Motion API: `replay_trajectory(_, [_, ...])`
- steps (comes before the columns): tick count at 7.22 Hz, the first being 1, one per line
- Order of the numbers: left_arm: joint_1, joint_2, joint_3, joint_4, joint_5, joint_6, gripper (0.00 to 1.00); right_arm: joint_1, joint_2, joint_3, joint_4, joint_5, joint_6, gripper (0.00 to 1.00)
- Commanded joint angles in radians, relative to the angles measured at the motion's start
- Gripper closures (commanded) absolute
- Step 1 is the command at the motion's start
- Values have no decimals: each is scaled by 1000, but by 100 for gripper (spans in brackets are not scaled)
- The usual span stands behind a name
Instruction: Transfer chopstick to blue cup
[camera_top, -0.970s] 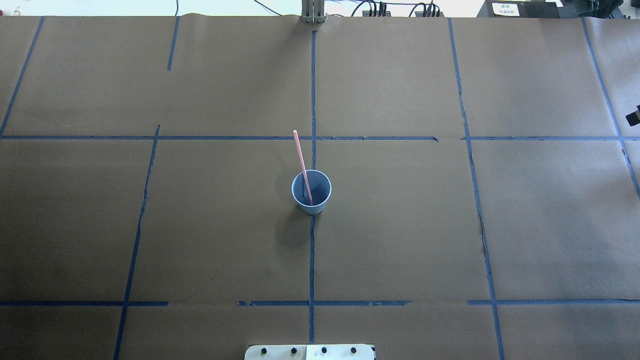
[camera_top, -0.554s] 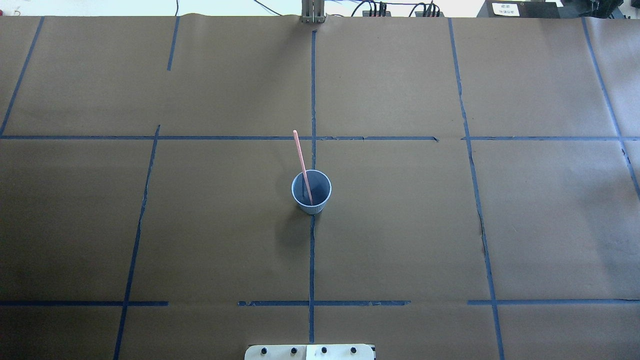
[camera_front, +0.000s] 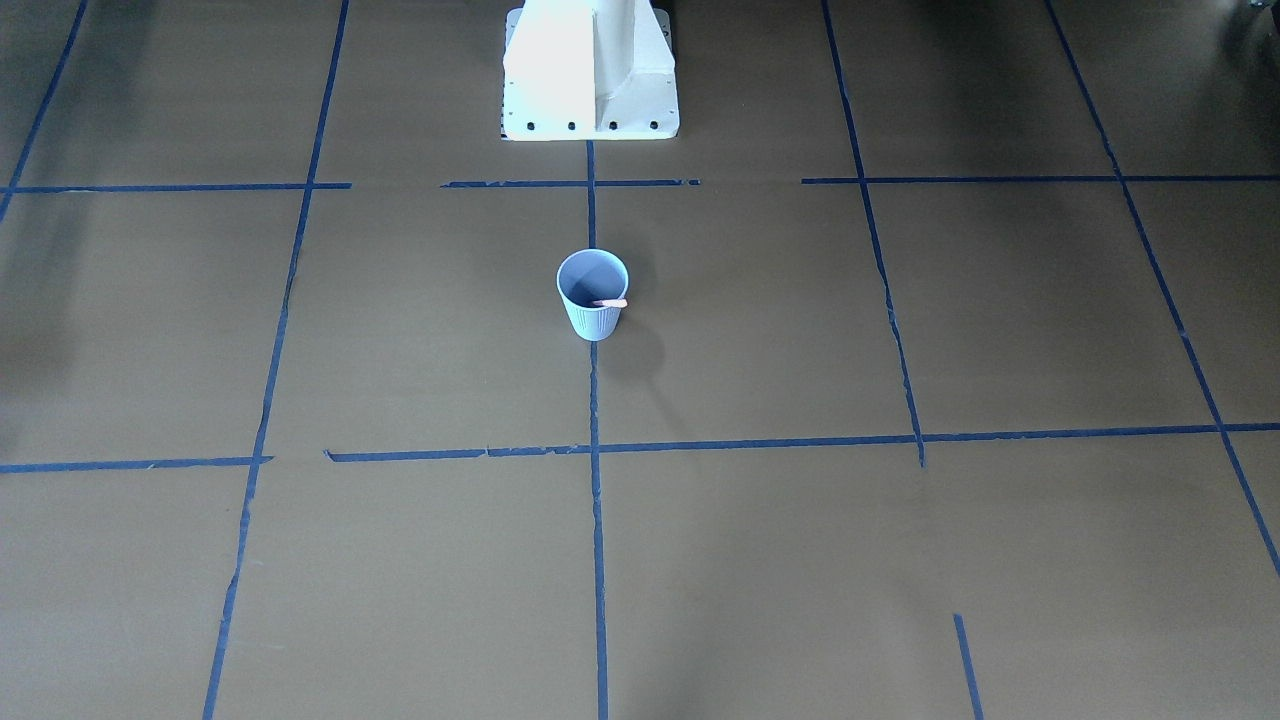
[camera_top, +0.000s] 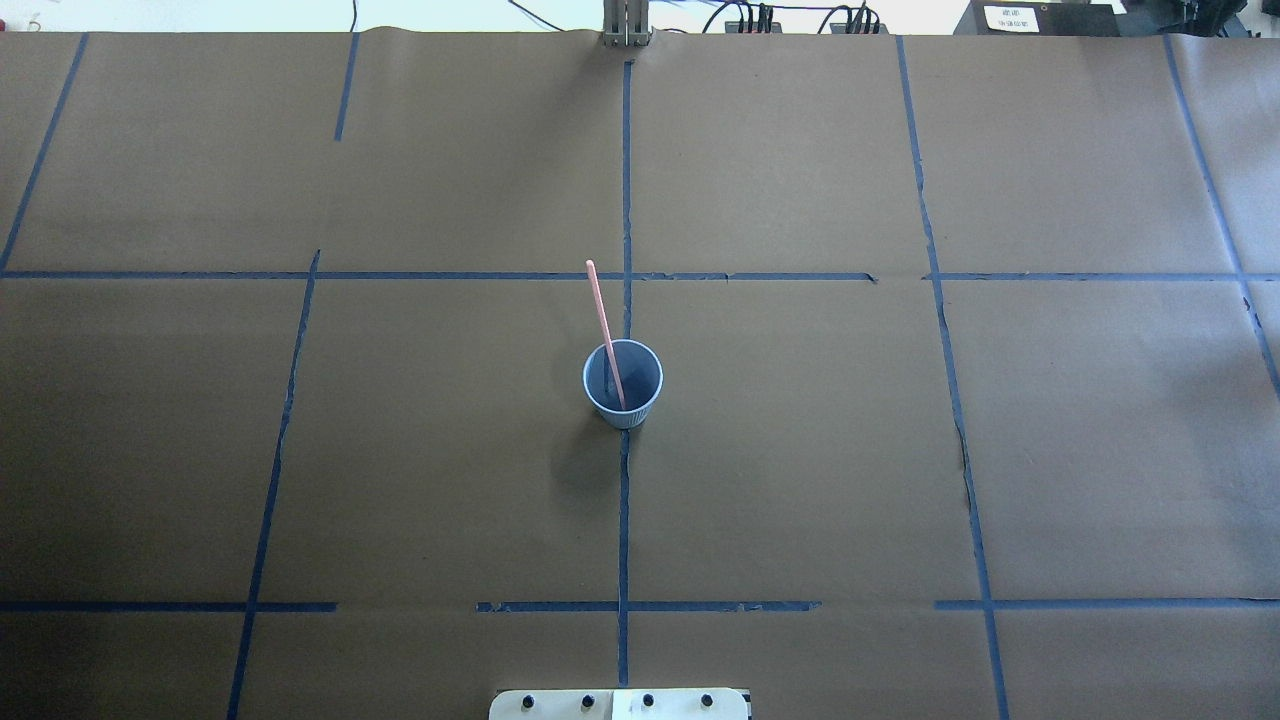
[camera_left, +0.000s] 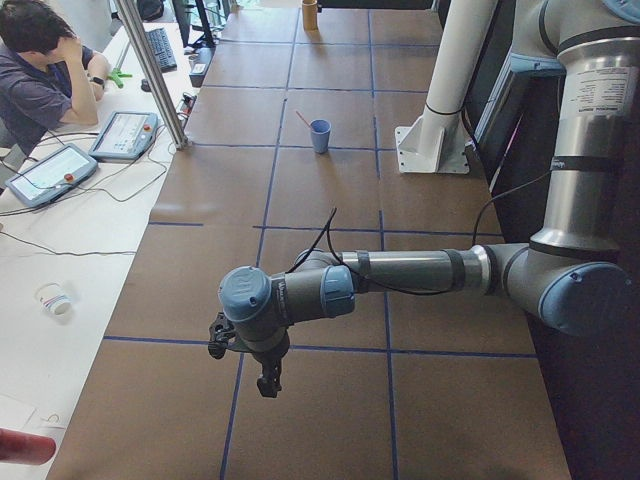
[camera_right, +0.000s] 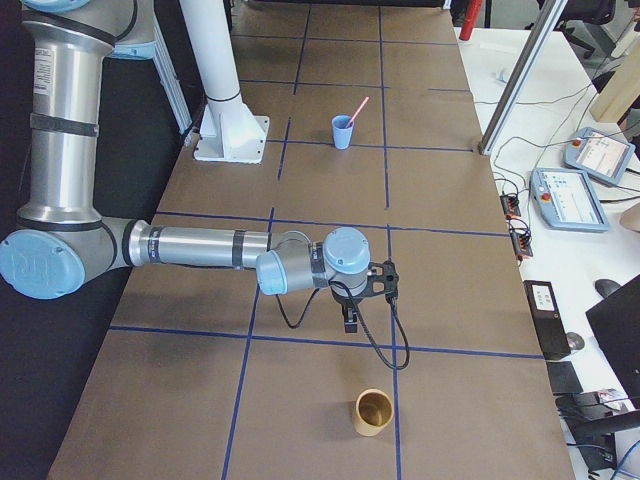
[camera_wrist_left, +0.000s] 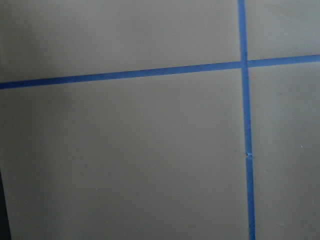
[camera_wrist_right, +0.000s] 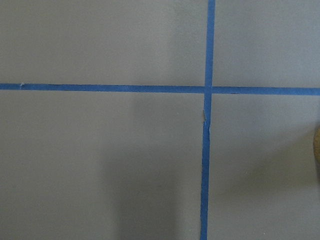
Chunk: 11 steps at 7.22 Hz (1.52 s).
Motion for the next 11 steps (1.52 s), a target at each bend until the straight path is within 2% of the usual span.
replay_trajectory(1, [-9, 33, -19, -11, -46, -4, 0, 22, 3, -2, -30, 11, 0, 0])
replay_trajectory(2, [-7, 56, -46, -55, -46, -57, 0, 31, 1, 0, -30, 12, 0, 0])
replay_trajectory(4, [10, 138, -89, -232, -44, -235, 0, 48, 0, 0, -32, 11, 0, 0])
replay_trajectory(5, [77, 133, -94, -239, -40, -271, 0, 48, 0, 0, -32, 12, 0, 0])
replay_trajectory(6, [117, 127, -108, -238, -35, -274, 0, 50, -2, 0, -30, 11, 0, 0])
replay_trajectory(8, [125, 112, -111, -221, -37, -254, 0, 50, 3, -5, -30, 8, -1, 0])
replay_trajectory(10, [123, 72, -99, -62, -43, -79, 0, 51, 1, -6, -30, 6, -1, 0])
replay_trajectory(11, [113, 69, -98, -19, -44, -49, 0, 51, -2, -5, -30, 6, -1, 0])
